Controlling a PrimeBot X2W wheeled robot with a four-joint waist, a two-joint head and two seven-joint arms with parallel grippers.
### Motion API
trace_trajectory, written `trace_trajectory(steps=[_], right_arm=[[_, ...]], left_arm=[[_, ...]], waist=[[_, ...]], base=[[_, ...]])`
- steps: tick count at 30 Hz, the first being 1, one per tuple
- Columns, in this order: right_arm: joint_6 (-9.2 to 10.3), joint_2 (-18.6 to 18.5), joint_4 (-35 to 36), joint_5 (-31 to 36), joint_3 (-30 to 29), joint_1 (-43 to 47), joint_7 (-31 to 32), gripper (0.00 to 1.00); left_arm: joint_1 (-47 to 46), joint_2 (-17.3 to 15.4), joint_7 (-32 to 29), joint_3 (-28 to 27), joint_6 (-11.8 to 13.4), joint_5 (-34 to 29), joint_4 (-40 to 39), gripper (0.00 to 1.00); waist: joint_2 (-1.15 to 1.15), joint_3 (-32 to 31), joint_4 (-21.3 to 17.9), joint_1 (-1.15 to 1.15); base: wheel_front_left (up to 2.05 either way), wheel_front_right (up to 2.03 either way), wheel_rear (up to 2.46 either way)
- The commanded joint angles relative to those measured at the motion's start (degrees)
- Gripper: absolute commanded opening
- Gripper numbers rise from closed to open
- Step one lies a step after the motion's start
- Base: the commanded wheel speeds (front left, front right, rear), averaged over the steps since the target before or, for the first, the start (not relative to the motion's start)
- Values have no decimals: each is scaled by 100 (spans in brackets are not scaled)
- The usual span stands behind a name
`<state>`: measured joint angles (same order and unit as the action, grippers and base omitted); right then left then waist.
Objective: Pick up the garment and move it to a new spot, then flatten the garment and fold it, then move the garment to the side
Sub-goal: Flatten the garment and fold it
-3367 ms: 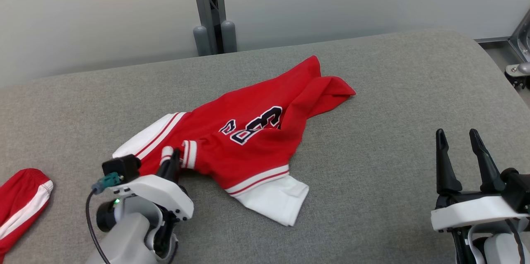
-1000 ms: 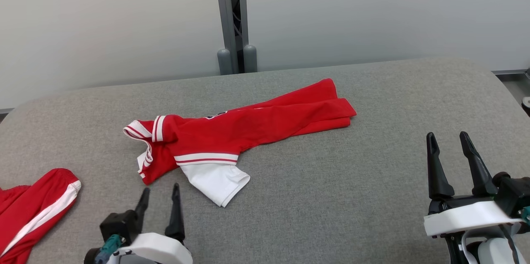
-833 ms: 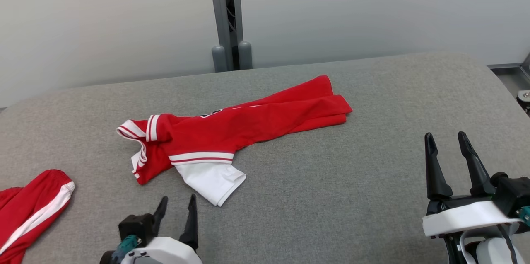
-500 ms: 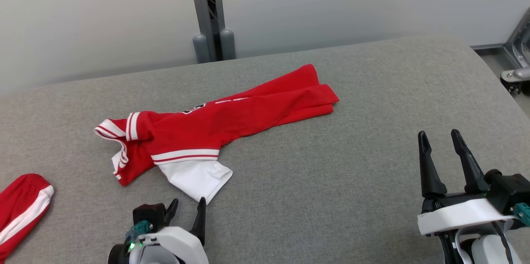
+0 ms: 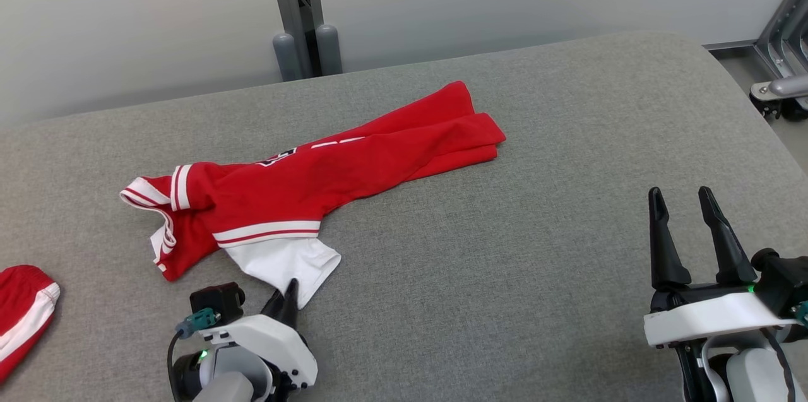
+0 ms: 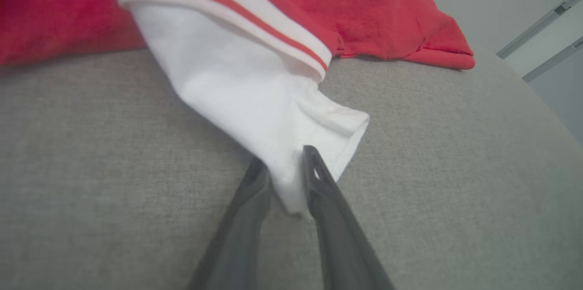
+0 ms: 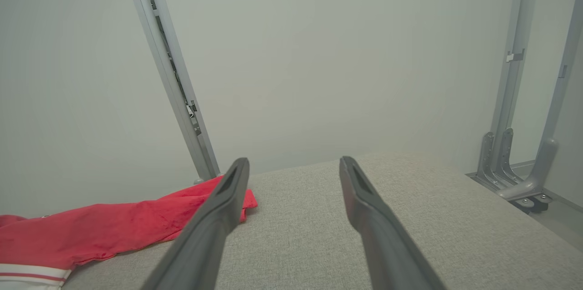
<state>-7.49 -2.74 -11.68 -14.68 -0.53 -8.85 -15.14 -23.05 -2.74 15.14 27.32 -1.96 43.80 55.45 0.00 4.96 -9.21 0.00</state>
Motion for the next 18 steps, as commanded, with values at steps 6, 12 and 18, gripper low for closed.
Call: trace_trajectory(steps=[6, 12, 18], right_arm=[[0, -30, -51, 65, -36, 53, 1, 100], [0, -30, -96, 75, -52, 117, 1, 100], [0, -30, -120, 36, -83, 171, 1, 100]], left_arm=[[41, -30, 3, -467, 215, -257, -178, 0], [250, -106, 3, -937, 315, -685, -417, 0], [577, -195, 3, -1445, 375, -1212, -868, 0]], waist=[[0, -156, 188, 0], [0, -366, 337, 0], [0, -563, 503, 0]], base=[[0, 0, 0], [0, 0, 0], [0, 0, 0]])
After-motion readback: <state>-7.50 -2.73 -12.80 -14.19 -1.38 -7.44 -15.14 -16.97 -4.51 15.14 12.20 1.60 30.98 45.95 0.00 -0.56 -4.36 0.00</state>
